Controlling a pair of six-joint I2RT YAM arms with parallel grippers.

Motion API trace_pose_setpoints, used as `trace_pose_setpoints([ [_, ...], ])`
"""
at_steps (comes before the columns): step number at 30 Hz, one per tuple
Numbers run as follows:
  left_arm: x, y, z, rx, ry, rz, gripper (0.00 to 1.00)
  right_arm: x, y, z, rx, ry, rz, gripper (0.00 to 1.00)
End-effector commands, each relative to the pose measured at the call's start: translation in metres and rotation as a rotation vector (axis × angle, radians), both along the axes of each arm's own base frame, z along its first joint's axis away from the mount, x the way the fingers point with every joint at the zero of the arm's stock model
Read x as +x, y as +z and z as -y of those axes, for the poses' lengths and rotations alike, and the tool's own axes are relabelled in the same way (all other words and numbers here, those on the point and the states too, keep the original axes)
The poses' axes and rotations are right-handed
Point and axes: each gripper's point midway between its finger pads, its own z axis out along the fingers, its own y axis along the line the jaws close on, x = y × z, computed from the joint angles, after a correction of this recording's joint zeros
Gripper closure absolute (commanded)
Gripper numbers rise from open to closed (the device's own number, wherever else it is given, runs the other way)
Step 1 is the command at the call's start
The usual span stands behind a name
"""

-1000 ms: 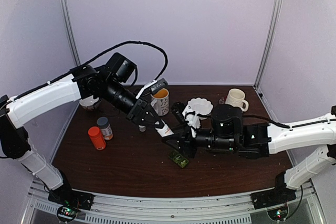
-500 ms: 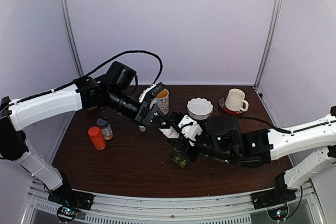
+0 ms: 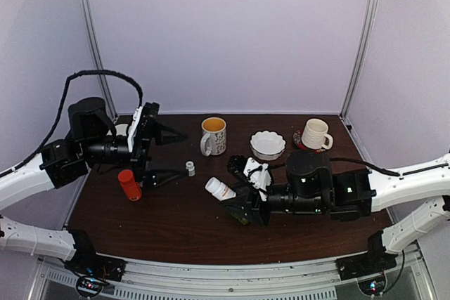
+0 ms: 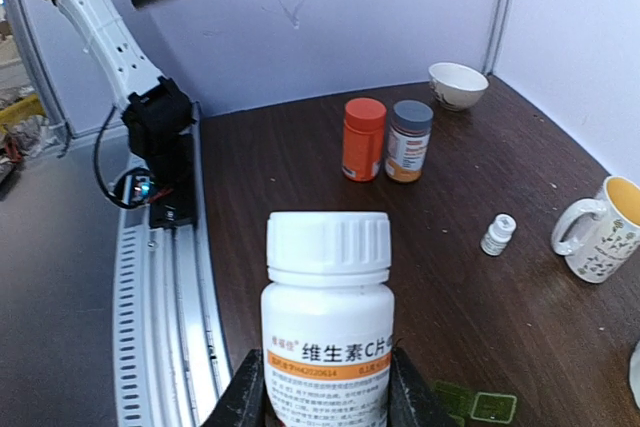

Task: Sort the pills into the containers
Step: Unscrew the lid of the pill bottle from the pill bottle.

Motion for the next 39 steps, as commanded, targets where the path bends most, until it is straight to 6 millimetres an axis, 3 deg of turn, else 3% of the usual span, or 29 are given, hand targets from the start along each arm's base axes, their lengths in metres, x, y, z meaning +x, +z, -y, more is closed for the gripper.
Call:
trace_pose_setpoints([
  [1, -0.019, 0.020, -0.008, -0.142, -0.087, 0.507, 0.02, -0.020, 0.040, -0.001, 0.130, 0.134, -0.107, 1.00],
  [5, -0.054, -0.019, -0.012, -0.004, -0.366, 0.651, 0.03, -0.035, 0.045, -0.004, 0.134, 0.261, -0.180, 1.00],
  [9, -0.063, -0.027, -0.009, 0.040, -0.499, 0.649, 0.09, -0.044, 0.044, -0.011, 0.123, 0.352, -0.237, 1.00],
  [13, -0.056, -0.032, -0.001, 0.098, -0.541, 0.599, 0.21, -0.044, 0.044, -0.016, 0.125, 0.389, -0.271, 1.00],
  [20, -0.048, -0.042, 0.010, 0.163, -0.584, 0.547, 0.33, -0.039, 0.043, -0.026, 0.122, 0.399, -0.286, 1.00],
  [25, -0.050, -0.044, 0.012, 0.161, -0.602, 0.533, 0.34, -0.032, 0.045, -0.027, 0.155, 0.391, -0.304, 1.00],
  [39, -0.054, -0.043, 0.015, 0.137, -0.645, 0.542, 0.50, -0.026, 0.045, -0.035, 0.180, 0.391, -0.342, 1.00],
])
